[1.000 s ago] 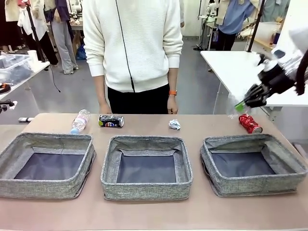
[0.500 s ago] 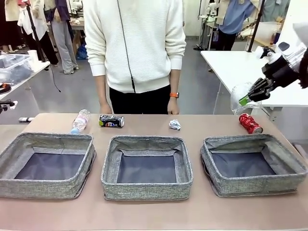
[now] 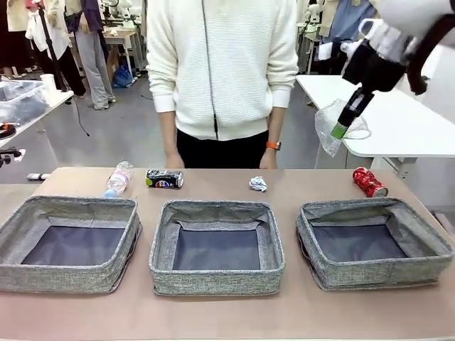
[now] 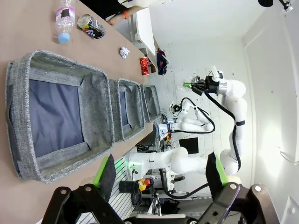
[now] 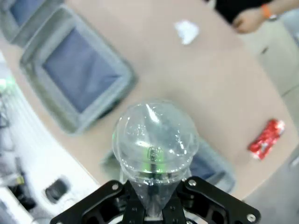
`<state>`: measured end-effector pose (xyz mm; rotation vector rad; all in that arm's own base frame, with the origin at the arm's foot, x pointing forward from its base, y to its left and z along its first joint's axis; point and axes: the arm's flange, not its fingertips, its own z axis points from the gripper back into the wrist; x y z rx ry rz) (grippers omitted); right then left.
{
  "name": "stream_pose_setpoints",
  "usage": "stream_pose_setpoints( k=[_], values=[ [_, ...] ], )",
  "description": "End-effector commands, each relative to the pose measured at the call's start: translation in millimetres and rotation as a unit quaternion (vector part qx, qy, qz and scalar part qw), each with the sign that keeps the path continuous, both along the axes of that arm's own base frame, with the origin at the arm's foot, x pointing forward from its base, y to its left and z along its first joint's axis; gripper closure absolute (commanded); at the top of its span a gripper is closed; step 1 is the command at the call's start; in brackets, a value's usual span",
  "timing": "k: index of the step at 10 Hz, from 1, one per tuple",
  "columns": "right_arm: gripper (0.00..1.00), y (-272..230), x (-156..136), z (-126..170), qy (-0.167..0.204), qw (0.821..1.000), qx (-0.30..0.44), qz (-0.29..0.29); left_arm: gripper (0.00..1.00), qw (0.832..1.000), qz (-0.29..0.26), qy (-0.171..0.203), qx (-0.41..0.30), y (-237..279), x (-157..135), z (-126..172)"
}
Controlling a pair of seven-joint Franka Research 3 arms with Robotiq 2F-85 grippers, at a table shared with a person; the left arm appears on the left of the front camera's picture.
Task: Sort the waste into the appropriate baskets.
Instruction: Pick up the waste item pointed out by the person.
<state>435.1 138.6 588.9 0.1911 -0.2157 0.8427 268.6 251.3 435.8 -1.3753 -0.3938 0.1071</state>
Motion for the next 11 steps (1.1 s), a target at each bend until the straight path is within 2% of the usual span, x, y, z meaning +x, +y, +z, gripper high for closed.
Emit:
stream_pose_setpoints(
  k=[1, 2, 3, 4, 5, 6, 7, 9, 11],
  values=[
    [0.99, 58.0, 9.5, 36.1, 0.066, 0.992, 0.039, -0.102, 0.00, 1.000, -0.008, -0.009, 0.002, -0.4, -2.0, 1.2],
    [0.99, 91.3, 7.9, 53.0, 0.084, 0.986, 0.041, -0.135, 0.00, 1.000, -0.008, -0.009, 0.002, -0.4, -2.0, 1.2],
    [0.99, 128.9, 4.7, 66.3, 0.097, 0.986, 0.036, -0.129, 0.00, 1.000, -0.008, -0.009, 0.002, -0.4, -2.0, 1.2],
    [0.99, 174.3, 1.0, 79.4, 0.157, 0.978, 0.014, -0.139, 0.00, 1.000, -0.008, -0.009, 0.002, -0.4, -2.0, 1.2],
    [0.99, 201.9, -0.6, 87.5, 0.213, 0.959, -0.027, -0.186, 0.00, 1.000, -0.008, -0.009, 0.002, -0.4, -2.0, 1.2],
    [0.99, 239.9, -8.6, 102.1, 0.254, 0.943, -0.067, -0.203, 0.00, 1.000, -0.008, -0.009, 0.002, -0.4, -2.0, 1.2],
    [0.99, 257.4, -10.7, 113.5, 0.244, 0.942, -0.098, -0.210, 0.00, 1.000, -0.008, -0.009, 0.002, -0.4, -2.0, 1.2],
    [0.99, 272.1, -16.4, 139.9, 0.236, 0.944, -0.161, -0.166, 0.00, 1.000, -0.008, -0.009, 0.002, -0.4, -2.0, 1.2],
    [0.99, 273.7, -17.9, 166.3, 0.230, 0.939, -0.183, -0.180, 0.00, 1.000, -0.008, -0.009, 0.002, -0.4, -2.0, 1.2]
  ],
)
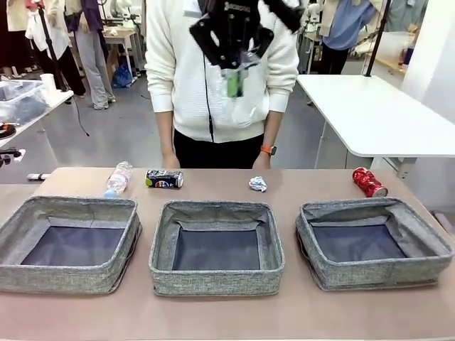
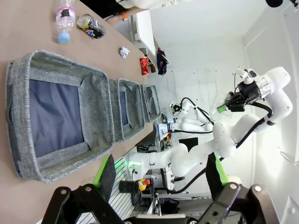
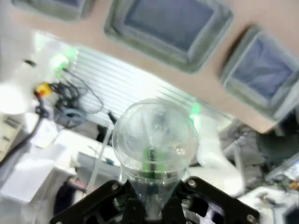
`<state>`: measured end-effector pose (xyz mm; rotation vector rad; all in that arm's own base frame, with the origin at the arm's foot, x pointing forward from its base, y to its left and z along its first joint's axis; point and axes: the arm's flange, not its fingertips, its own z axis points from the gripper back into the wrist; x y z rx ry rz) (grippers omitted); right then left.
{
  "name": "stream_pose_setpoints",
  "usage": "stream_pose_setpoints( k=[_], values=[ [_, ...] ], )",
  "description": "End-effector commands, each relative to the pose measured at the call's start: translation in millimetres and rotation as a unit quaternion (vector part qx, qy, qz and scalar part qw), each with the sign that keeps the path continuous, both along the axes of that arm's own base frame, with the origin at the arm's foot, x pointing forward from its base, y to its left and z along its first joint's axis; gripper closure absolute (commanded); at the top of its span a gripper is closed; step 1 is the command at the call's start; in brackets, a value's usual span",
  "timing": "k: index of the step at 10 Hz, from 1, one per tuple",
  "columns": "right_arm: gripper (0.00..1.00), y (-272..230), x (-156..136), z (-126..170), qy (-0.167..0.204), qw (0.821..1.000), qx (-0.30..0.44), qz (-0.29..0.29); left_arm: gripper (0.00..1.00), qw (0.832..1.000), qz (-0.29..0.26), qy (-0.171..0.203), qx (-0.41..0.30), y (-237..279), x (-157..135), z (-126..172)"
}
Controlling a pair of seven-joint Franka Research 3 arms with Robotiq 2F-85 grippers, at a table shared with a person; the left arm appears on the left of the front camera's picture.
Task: Sort the waste into the appropriate baskets.
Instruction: Pick up the waste item pointed out by the person.
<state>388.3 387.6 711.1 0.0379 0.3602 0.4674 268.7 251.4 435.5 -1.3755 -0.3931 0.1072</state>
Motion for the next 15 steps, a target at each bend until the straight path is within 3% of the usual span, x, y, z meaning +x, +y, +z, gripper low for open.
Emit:
stream_pose_setpoints(
  k=[1, 4, 5, 9, 11, 12, 13, 15],
  values=[
    [0.99, 22.8, 28.7, 55.6, -0.031, 0.999, -0.026, -0.019, 0.00, 1.000, -0.008, -0.009, 0.002, -0.5, -2.1, 1.5],
    [0.99, 10.3, 32.3, 71.6, -0.044, 0.998, -0.017, -0.040, 0.00, 1.000, -0.008, -0.009, 0.002, -0.5, -2.1, 1.5],
    [0.99, -5.7, 1.2, 12.5, -0.029, 0.999, -0.008, -0.012, 0.00, 1.000, -0.008, -0.009, 0.002, -0.5, -2.1, 1.5],
    [0.99, -7.0, 4.7, 12.4, -0.031, 0.999, -0.007, -0.016, 0.00, 1.000, -0.008, -0.009, 0.002, -0.5, -2.1, 1.5],
    [0.99, -0.8, 19.6, 6.5, -0.080, 0.974, -0.022, -0.211, 0.00, 1.000, -0.008, -0.009, 0.002, -0.5, -2.1, 1.5],
    [0.99, 1.4, 21.1, 6.1, -0.136, 0.948, -0.032, -0.285, 0.00, 1.000, -0.008, -0.009, 0.002, -0.5, -2.1, 1.5],
    [0.99, 4.8, 20.7, 3.4, -0.145, 0.938, -0.045, -0.313, 0.00, 1.000, -0.008, -0.009, 0.002, -0.5, -2.1, 1.5],
    [0.99, 18.4, 21.5, -0.1, -0.148, 0.938, -0.060, -0.309, 0.00, 1.000, -0.008, -0.009, 0.002, -0.5, -2.1, 1.5]
  ],
)
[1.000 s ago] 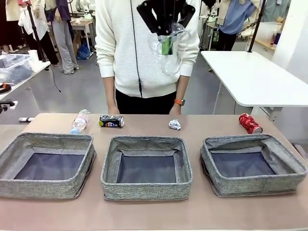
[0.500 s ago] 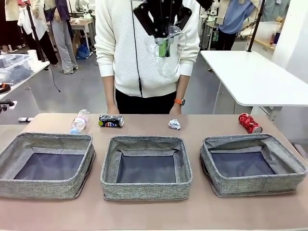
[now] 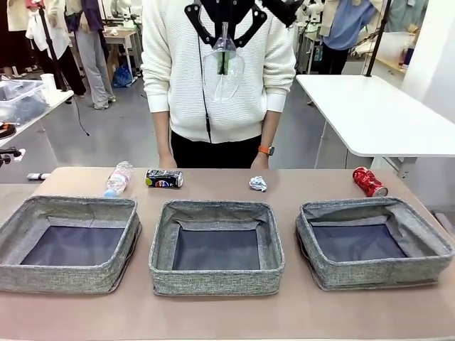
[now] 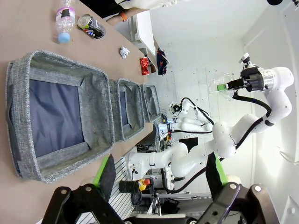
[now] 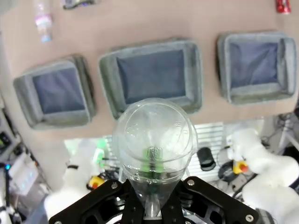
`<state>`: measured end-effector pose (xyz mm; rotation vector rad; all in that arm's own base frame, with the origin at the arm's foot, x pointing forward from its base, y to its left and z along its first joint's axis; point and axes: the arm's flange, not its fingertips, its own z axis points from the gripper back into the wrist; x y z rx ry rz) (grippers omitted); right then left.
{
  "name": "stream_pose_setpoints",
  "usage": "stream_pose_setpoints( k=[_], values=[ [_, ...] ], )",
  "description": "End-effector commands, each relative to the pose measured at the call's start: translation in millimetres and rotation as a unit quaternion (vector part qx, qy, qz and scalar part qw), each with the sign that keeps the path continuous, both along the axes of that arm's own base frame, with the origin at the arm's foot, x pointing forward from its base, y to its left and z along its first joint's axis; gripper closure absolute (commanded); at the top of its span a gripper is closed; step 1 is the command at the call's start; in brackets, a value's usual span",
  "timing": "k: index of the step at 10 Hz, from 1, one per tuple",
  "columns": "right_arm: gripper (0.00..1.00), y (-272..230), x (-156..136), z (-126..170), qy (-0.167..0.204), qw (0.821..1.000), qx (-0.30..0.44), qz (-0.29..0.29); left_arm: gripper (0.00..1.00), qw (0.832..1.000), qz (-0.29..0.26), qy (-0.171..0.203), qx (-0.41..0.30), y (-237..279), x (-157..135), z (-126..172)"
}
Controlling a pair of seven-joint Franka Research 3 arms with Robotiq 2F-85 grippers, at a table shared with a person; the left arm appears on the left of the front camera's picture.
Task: Sort the waste into the appropriate baskets.
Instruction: Pick up the waste item pointed out by the person, then place the picked waste into the Fabric basket indicated by the person.
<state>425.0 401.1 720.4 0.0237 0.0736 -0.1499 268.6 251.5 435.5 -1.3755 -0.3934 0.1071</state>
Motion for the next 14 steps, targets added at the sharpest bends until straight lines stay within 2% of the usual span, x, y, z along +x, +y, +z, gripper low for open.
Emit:
stream_pose_setpoints(
  k=[1, 14],
  values=[
    [0.99, -8.2, 4.3, 6.1, 0.007, 1.000, 0.016, 0.018, 0.00, 1.000, -0.008, -0.009, 0.002, -0.5, -2.0, 1.5],
    [0.99, -8.2, 4.3, 6.1, 0.007, 1.000, 0.016, 0.018, 0.00, 1.000, -0.008, -0.009, 0.002, -0.5, -2.0, 1.5]
  ],
)
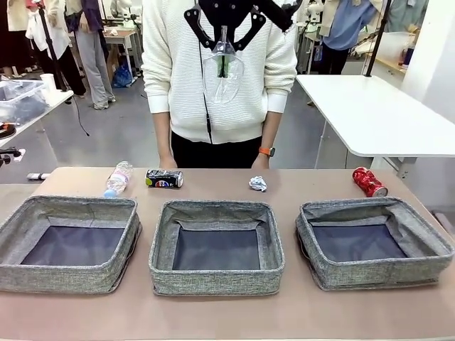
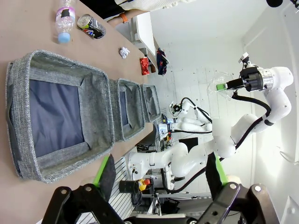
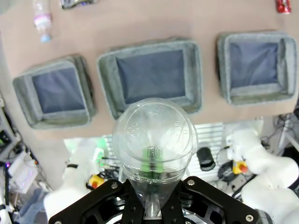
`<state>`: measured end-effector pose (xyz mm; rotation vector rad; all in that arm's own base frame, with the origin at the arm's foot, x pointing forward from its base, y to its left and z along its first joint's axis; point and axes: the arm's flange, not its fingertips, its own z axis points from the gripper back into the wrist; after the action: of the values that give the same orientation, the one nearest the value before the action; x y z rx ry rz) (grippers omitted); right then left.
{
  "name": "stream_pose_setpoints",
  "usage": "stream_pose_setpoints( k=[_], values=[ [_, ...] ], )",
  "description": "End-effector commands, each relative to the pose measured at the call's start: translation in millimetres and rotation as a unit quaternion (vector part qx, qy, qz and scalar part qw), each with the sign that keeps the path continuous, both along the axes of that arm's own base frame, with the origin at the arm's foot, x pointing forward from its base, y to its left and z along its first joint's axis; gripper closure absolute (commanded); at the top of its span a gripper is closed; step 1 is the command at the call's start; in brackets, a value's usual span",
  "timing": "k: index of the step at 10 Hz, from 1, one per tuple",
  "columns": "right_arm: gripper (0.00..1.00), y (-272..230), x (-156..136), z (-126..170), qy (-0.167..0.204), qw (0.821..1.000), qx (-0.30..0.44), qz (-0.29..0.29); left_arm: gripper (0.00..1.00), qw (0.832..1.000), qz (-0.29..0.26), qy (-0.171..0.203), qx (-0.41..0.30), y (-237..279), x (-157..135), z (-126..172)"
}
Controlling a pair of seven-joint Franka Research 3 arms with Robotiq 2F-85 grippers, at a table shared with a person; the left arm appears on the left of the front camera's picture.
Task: Sort the waste into the appropriate baskets.
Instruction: Place the picked waste into the Fabric basket indicated by the person.
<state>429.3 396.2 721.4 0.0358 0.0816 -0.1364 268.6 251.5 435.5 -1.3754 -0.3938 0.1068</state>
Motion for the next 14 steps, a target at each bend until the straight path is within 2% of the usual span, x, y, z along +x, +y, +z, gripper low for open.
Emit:
stream_pose_setpoints(
  k=[1, 14],
  values=[
    [0.99, -3.3, 0.0, 5.0, 0.003, 1.000, 0.010, 0.011, 0.00, 1.000, -0.008, -0.009, 0.002, -0.6, -2.0, 1.5],
    [0.99, -3.3, 0.0, 5.0, 0.003, 1.000, 0.010, 0.011, 0.00, 1.000, -0.008, -0.009, 0.002, -0.6, -2.0, 1.5]
  ],
)
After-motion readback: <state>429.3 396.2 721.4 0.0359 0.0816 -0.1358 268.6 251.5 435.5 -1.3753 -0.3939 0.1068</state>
